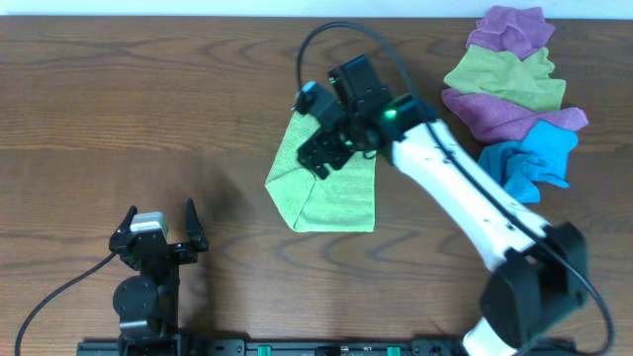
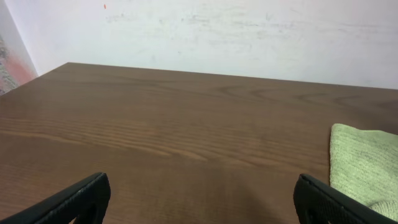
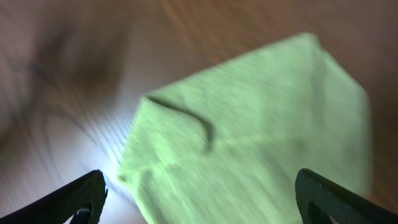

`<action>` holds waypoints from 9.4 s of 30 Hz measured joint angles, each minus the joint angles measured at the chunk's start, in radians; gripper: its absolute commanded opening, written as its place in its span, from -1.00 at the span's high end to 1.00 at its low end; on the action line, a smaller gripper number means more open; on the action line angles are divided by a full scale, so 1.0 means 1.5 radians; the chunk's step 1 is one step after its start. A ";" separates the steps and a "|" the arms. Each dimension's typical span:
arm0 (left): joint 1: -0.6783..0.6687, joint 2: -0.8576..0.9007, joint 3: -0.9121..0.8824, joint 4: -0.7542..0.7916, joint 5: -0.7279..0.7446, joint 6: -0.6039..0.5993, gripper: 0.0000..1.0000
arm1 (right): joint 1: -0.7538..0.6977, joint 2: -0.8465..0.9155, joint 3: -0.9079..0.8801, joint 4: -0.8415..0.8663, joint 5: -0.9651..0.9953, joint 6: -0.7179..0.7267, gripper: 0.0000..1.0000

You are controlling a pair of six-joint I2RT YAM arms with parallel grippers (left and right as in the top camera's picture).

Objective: Fold the cloth

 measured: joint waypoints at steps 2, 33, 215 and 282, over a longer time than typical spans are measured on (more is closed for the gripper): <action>0.000 0.000 0.000 0.000 0.000 0.000 -0.91 | -0.026 -0.037 0.001 -0.032 0.021 -0.002 -0.82; 0.000 0.000 0.000 0.000 0.000 0.000 -0.91 | -0.084 -0.651 -0.236 -0.384 -0.064 0.094 -0.99; -0.337 1.410 0.858 -0.070 -0.504 0.213 0.48 | -0.262 -0.594 -0.240 -0.235 0.060 0.187 -0.80; -0.112 1.349 0.866 -0.207 0.269 -0.047 -0.08 | -0.262 -0.559 -0.240 -0.237 0.060 0.170 -0.79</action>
